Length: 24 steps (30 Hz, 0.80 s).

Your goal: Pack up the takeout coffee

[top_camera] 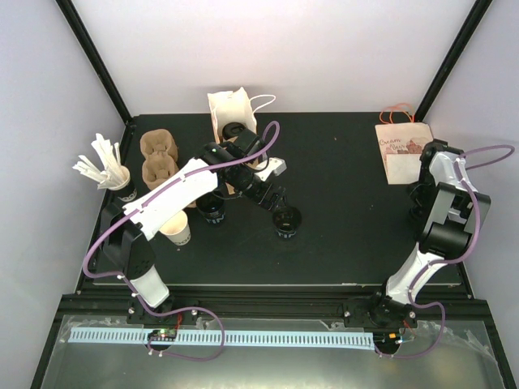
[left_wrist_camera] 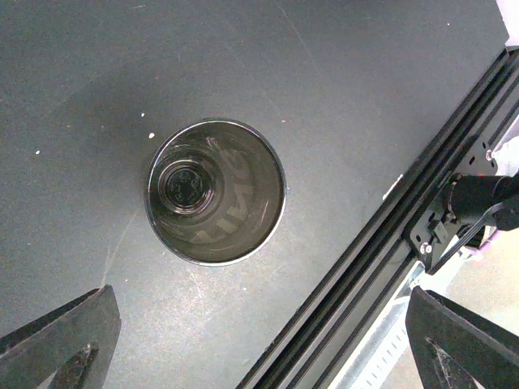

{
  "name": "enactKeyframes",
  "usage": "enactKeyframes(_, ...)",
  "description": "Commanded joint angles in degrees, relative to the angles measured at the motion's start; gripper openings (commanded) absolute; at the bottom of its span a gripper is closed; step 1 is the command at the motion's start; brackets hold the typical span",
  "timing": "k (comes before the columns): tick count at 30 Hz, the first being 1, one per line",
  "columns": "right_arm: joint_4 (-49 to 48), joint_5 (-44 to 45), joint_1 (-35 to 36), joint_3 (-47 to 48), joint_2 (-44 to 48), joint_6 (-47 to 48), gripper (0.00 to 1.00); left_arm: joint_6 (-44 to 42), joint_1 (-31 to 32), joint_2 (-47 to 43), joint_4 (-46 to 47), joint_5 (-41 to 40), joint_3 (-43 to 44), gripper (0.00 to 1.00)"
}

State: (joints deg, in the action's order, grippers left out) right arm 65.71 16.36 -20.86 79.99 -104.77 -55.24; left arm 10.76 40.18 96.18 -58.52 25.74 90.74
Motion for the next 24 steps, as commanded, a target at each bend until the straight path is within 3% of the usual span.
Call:
enactKeyframes(1, -1.6, 1.6, -0.1, 1.3, -1.1, 0.0, 0.74, 0.1, -0.3, -0.1, -0.9, -0.1, 1.2, 0.99)
enactKeyframes(7, -2.2, 2.0, -0.1, 0.7, -1.7, 0.3, 0.7, 0.5, -0.2, 0.0, -0.8, -0.1, 1.3, 0.99)
enactKeyframes(13, -2.1, 2.2, -0.1, 0.6, -1.5, 0.4, 0.6, 0.7, -0.2, 0.1, -0.8, 0.0, 1.3, 0.99)
enactKeyframes(24, 1.1, 1.6, -0.1, 2.1, 2.7, -0.5, 0.58, 0.5, -0.2, 0.4, -0.7, 0.1, 1.7, 0.99)
